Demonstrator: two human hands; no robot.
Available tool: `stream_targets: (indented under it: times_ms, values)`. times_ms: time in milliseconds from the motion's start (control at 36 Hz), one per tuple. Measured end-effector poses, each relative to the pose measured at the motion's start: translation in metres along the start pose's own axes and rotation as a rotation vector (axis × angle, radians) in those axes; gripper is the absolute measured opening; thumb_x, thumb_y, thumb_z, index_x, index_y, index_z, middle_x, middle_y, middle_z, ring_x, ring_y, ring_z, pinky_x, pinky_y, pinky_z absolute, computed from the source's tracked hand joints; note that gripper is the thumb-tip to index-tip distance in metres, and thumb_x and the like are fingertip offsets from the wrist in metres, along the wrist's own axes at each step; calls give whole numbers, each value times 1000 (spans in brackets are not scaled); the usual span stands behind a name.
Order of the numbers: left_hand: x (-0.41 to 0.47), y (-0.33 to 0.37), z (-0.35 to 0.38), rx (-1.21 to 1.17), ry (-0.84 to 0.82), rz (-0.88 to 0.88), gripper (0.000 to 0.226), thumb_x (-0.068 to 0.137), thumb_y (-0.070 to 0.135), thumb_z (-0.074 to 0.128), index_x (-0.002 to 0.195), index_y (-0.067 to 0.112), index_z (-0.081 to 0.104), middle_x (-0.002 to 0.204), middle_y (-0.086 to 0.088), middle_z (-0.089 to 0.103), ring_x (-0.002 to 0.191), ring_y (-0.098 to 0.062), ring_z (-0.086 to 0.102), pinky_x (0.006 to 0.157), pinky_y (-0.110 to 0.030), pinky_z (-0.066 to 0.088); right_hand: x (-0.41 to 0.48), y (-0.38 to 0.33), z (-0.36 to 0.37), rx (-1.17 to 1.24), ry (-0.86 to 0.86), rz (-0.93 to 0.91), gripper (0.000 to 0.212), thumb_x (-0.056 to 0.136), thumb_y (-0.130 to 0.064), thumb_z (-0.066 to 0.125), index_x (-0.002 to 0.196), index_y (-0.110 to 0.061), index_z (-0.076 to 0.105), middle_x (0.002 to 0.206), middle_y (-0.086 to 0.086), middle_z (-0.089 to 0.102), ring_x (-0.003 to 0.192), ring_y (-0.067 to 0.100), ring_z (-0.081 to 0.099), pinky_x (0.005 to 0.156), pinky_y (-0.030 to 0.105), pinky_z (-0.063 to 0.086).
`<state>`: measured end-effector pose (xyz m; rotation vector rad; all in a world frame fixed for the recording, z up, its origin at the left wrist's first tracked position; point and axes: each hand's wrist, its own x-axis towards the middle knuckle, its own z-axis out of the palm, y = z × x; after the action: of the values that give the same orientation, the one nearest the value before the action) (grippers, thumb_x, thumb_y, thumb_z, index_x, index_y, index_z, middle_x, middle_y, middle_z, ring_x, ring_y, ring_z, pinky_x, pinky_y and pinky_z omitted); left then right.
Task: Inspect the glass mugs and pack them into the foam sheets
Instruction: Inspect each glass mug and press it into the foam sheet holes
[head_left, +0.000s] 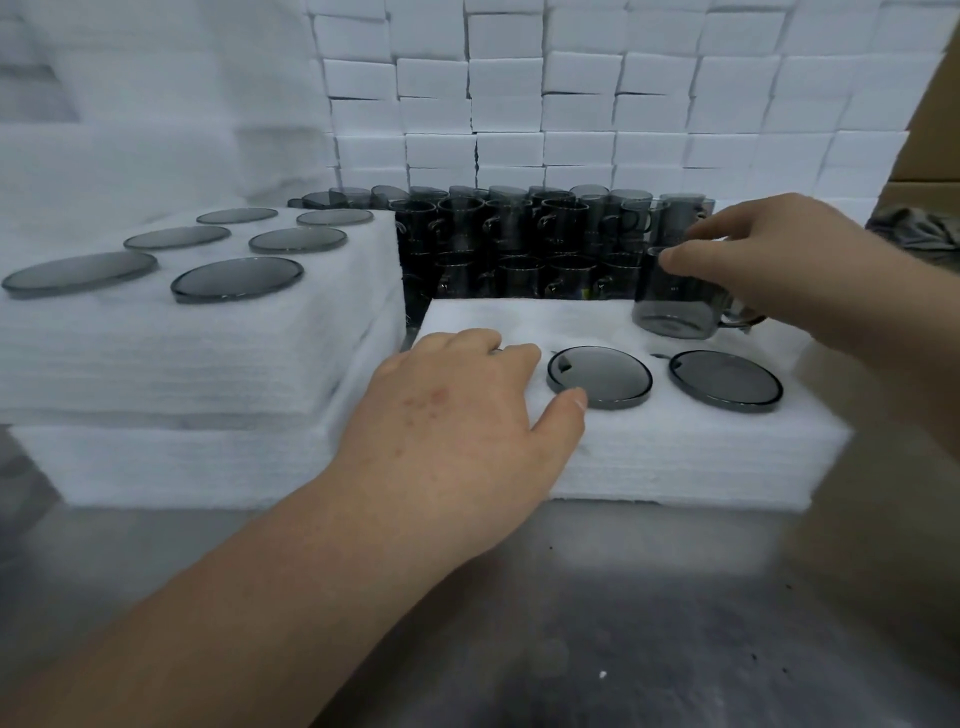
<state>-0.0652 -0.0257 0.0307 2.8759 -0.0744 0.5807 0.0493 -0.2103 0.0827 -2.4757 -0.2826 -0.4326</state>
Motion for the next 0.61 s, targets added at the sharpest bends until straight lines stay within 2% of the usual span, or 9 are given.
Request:
stream_targets:
  times_ms: [83, 195, 306, 389, 472, 611]
  values:
    - [0, 0, 0, -10, -5, -1, 62, 78, 61, 19, 124, 32, 49, 131, 13, 44, 120, -7, 30, 91, -25, 21, 2, 1, -3, -37, -37, 28, 40, 76, -52, 61, 92, -16, 68, 100, 18, 65, 59, 24, 56, 54, 22, 36]
    - [-1, 0, 0, -5, 5, 2, 65, 76, 62, 16, 126, 34, 47, 131, 14, 44, 120, -6, 30, 90, -25, 21, 2, -1, -2, -99, -42, 21, 50, 72, -58, 62, 90, -12, 68, 84, 13, 68, 63, 24, 65, 55, 23, 39]
    - [0, -1, 2, 5, 27, -5, 67, 80, 66, 9, 127, 37, 46, 133, 16, 43, 120, -5, 29, 92, -24, 21, 4, 0, 3, -119, -47, 26, 50, 74, -58, 60, 84, -9, 69, 64, 4, 65, 63, 19, 64, 59, 24, 40]
    - [0, 0, 3, 8, 28, -5, 67, 78, 66, 10, 126, 36, 47, 133, 15, 43, 121, -5, 30, 95, -25, 23, 5, 2, 5, -130, -29, 40, 50, 75, -59, 58, 73, -10, 66, 47, -1, 60, 58, 15, 61, 51, 24, 35]
    - [0, 0, 2, 2, 16, -9, 67, 81, 67, 10, 128, 36, 45, 135, 15, 42, 122, -6, 29, 96, -25, 22, 5, 0, 7, -163, -9, 48, 52, 74, -60, 58, 61, -9, 59, 45, 1, 58, 54, 16, 54, 48, 25, 28]
    - [0, 1, 1, -5, 10, -8, 68, 80, 66, 9, 131, 37, 43, 137, 15, 40, 124, -6, 28, 97, -26, 22, 3, 0, 8, -185, -50, 70, 49, 71, -60, 58, 53, -15, 50, 36, -4, 55, 53, 17, 53, 48, 25, 29]
